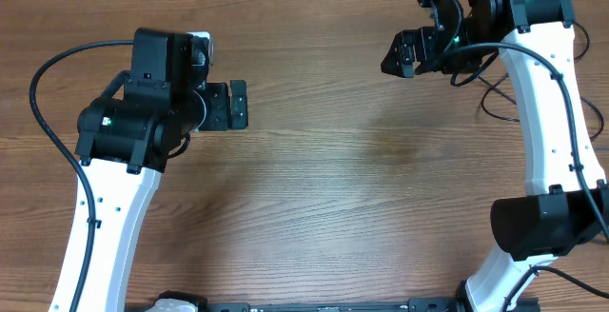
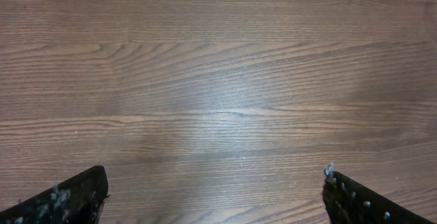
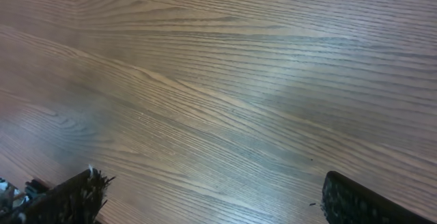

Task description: Untangle cables

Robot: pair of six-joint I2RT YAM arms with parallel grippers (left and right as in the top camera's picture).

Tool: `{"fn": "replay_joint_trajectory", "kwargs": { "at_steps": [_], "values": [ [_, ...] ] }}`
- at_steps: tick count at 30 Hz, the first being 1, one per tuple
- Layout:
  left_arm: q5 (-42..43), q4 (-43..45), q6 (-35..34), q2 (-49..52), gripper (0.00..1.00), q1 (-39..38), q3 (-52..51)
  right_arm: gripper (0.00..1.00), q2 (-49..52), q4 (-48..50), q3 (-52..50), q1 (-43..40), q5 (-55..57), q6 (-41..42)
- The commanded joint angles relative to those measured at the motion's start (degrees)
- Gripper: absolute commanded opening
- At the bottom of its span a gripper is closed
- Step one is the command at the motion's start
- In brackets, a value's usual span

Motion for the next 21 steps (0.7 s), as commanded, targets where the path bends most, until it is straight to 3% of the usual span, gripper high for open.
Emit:
{"fn": "replay_joint_trajectory", "kwargs": {
  "at_steps": [1, 21],
  "values": [
    [-0.4, 0.2, 1.3, 0.3, 1.00, 0.2, 0.6, 1.00, -2.0, 0.3, 0.2, 0.0, 0.1, -0.5],
    [-0.3, -2.4, 1.2, -0.9, 1.00, 0.2, 0.5, 1.00, -2.0, 0.3, 0.2, 0.0, 0.1, -0.5]
  ]
}}
